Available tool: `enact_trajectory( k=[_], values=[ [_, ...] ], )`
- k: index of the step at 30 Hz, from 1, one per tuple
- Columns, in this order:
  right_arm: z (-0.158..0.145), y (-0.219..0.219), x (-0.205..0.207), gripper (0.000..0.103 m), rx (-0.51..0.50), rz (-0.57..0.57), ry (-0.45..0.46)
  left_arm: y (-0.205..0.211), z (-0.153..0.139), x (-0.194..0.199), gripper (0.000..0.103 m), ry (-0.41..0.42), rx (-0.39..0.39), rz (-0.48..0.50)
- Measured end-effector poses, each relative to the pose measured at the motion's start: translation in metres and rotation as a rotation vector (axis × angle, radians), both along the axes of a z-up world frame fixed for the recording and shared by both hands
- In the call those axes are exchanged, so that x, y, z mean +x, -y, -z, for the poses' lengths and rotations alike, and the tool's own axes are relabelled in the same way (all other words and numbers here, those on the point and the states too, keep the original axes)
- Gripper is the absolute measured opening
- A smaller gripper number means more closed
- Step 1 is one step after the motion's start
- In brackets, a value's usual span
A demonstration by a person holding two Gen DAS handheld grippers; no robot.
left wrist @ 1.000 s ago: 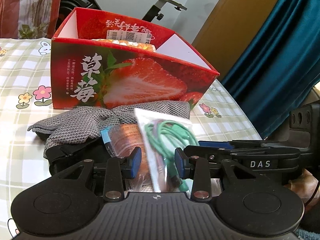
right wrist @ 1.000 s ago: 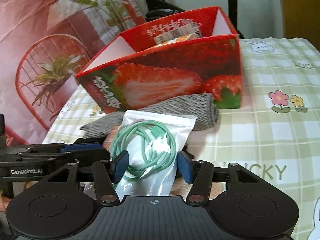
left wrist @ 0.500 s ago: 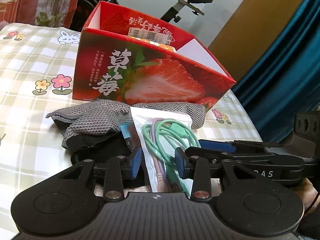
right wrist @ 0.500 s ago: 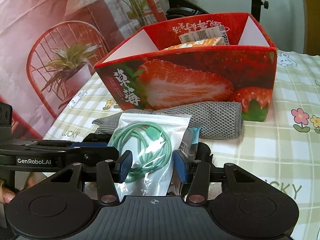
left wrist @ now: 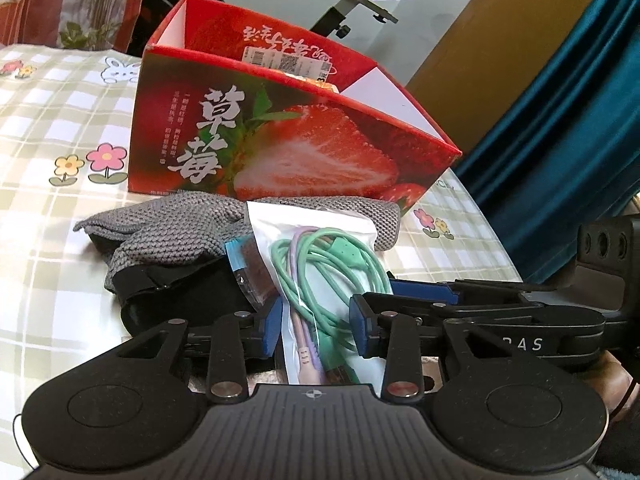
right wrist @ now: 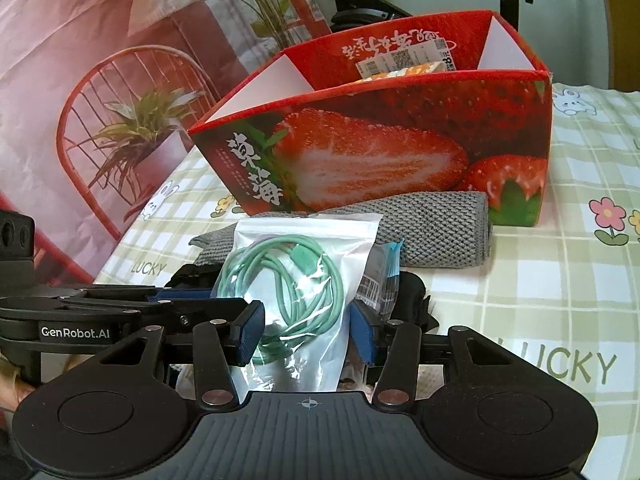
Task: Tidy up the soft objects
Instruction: 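Lift the clear cable bag with both grippers and carry it over the red box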
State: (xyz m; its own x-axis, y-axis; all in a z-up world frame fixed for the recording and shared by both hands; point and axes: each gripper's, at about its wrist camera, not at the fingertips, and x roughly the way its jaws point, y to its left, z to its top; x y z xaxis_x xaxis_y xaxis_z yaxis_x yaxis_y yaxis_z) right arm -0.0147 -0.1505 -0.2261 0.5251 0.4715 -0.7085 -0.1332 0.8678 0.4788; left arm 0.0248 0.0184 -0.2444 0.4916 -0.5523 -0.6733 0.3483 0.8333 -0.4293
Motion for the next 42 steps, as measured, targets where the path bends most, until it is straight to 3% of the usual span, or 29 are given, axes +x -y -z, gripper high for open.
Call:
enact_trajectory(
  k=[11, 28, 42],
  values=[
    [-0.011, 0.007, -0.003, 0.042, 0.039, 0.014, 0.045, 0.003, -0.017, -0.005, 0.033, 0.084, -0.006, 0.023],
    [-0.040, 0.021, -0.006, 0.042, 0.008, 0.012, 0.164, 0.011, -0.041, -0.009, 0.033, 0.190, -0.040, 0.089],
    [-0.078, 0.025, 0.024, 0.041, -0.063, -0.060, 0.277, 0.008, -0.066, 0.022, 0.033, 0.207, -0.088, 0.101]
  ],
)
